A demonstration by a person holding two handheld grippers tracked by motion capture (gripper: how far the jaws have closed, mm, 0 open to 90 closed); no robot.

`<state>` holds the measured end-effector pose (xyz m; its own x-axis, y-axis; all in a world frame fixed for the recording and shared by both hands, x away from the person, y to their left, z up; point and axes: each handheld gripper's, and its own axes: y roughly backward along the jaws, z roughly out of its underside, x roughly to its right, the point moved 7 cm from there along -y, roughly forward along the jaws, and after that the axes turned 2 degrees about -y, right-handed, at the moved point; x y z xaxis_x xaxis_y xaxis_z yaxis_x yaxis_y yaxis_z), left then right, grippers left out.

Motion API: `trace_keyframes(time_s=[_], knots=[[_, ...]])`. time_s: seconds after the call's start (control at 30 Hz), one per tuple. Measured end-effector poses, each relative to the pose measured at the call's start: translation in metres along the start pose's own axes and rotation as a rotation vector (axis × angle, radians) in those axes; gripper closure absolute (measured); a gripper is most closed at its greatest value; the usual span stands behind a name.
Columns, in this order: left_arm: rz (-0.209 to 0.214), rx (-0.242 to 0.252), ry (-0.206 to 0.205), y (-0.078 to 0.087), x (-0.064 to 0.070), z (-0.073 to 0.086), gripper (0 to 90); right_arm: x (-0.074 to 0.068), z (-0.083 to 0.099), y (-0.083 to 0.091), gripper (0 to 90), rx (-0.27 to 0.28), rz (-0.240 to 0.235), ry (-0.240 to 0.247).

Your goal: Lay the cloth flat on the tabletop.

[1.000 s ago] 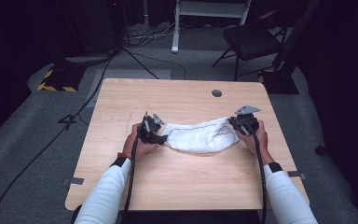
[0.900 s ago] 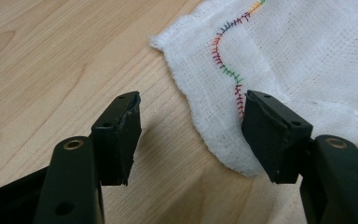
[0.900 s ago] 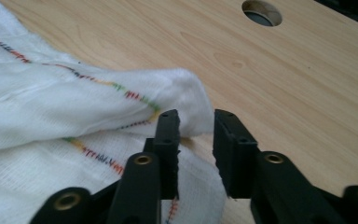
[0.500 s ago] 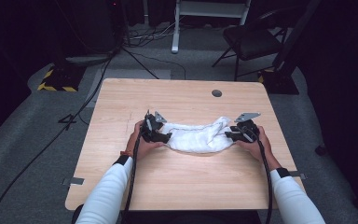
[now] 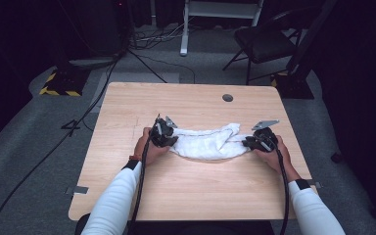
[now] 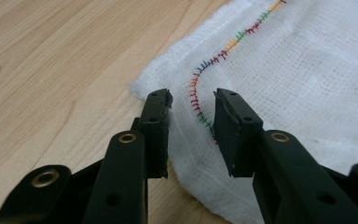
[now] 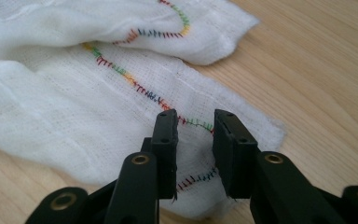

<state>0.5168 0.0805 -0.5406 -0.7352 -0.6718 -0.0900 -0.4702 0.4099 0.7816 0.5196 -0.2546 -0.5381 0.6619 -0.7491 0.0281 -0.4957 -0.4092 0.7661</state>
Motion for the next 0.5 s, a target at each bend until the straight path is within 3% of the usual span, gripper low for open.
trace_keyframes(time_s=[0.1, 0.23, 0.5], knots=[[-0.003, -0.017, -0.013, 0.004, 0.001, 0.004, 69.4, 0.004, 0.006, 0.006, 67.8, -0.012, 0.035, -0.008], [-0.006, -0.035, -0.021, 0.010, 0.003, 0.010, 71.2, 0.008, 0.014, 0.013, 67.9, -0.023, 0.036, -0.037], [-0.014, -0.041, -0.041, 0.022, 0.013, 0.024, 71.8, 0.013, 0.025, 0.022, 64.5, -0.027, 0.083, -0.029]])
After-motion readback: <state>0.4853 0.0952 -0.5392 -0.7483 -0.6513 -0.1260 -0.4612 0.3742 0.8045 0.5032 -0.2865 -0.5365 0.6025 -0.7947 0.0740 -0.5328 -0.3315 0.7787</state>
